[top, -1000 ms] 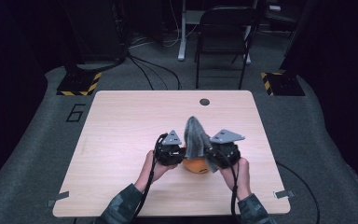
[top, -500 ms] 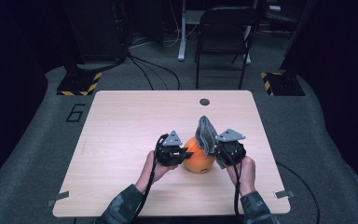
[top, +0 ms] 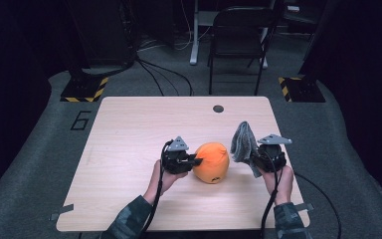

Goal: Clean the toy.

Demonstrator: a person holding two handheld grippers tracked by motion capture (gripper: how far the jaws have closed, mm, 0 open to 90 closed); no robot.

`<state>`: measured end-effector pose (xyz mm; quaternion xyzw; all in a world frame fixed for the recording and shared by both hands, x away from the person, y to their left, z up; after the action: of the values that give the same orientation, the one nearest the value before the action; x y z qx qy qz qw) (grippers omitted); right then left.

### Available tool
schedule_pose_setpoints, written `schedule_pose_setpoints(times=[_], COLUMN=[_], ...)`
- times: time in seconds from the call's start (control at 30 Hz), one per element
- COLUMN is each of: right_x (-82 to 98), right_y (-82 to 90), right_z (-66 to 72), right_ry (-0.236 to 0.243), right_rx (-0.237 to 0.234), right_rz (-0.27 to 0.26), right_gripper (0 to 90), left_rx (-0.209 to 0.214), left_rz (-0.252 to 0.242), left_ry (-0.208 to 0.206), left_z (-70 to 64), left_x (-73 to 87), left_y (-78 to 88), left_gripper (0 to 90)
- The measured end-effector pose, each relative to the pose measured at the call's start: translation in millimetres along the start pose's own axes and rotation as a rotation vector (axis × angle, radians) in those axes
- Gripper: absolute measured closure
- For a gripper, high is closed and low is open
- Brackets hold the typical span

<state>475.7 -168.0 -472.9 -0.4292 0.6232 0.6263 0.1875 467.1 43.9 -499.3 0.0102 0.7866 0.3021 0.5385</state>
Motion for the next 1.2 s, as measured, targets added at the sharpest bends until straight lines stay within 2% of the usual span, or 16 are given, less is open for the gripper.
schedule_pose_setpoints(times=[0.1,0.17,0.3,0.37,0.5,0.57,0.7,0.8,0.83,0.87,0.93,1.0,1.03,1.07,1.1,1.2], right_x=[11.5,21.2,36.9,41.4,51.2,54.8,63.3,68.4,69.9,71.7,73.3,77.5,78.7,79.8,79.6,75.4], right_y=[-7.7,-14.9,-29.0,-32.0,-37.8,-40.8,-49.3,-55.7,-57.1,-59.1,-61.9,-65.6,-68.3,-69.0,-69.4,-65.9], right_z=[-8.0,-7.8,-7.0,-9.1,-17.8,-21.1,-24.1,-25.3,-24.4,-25.1,-25.8,-25.3,-27.0,-27.1,-27.7,-29.0], right_ry=[-0.003,-0.003,0.008,0.004,-0.024,-0.029,-0.048,-0.036,-0.051,-0.045,-0.042,-0.056,-0.045,-0.063,-0.061,-0.073], right_rx=[0.029,0.034,0.039,0.043,0.056,0.057,0.07,0.081,0.085,0.089,0.093,0.101,0.104,0.111,0.104,0.102], right_rz=[0.045,0.095,0.157,0.168,0.183,0.19,0.206,0.216,0.222,0.23,0.229,0.25,0.243,0.248,0.244,0.208], right_gripper=[74.0,73.8,73.6,73.6,73.5,73.4,72.4,70.0,68.0,65.4,58.0,49.2,44.1,40.2,36.5,24.6], left_rx=[-0.006,-0.018,-0.033,-0.05,-0.038,-0.039,-0.051,-0.066,-0.078,-0.09,-0.115,-0.165,-0.181,-0.19,-0.204,-0.234], left_rz=[-0.005,-0.003,0.0,0.002,0.006,0.018,0.067,0.103,0.119,0.124,0.146,0.153,0.156,0.156,0.156,0.159], left_ry=[0.021,0.031,0.059,0.07,0.121,0.128,0.141,0.17,0.174,0.182,0.17,0.17,0.173,0.178,0.168,0.156], left_z=[6.0,11.2,20.8,28.9,43.3,49.5,64.4,76.1,81.5,84.6,91.7,99.8,102.9,105.2,108.2,113.1], left_x=[-0.2,-0.5,-3.3,-5.9,-11.8,-14.5,-19.4,-21.7,-22.4,-23.2,-24.8,-28.2,-29.6,-30.6,-32.2,-33.5], left_y=[0.6,0.7,-0.3,-1.9,-7.8,-11.0,-18.4,-26.4,-29.4,-31.3,-34.4,-37.9,-38.1,-38.2,-37.6,-32.8], left_gripper=[74.4,73.8,72.6,72.4,72.4,72.4,72.2,71.0,70.1,67.8,64.0,59.2,55.4,52.1,48.4,39.1])
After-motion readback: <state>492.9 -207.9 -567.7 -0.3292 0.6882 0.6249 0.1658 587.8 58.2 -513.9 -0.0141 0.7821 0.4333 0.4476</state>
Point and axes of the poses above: each handheld gripper's, and its own axes: y roughly backward along the jaws, x roughly out of its underside, z roughly to its left, the point moved 10 cm from there along -y, roughly forward along the jaws, and after that the axes turned 7 degrees about x, right-handed, at the moved point
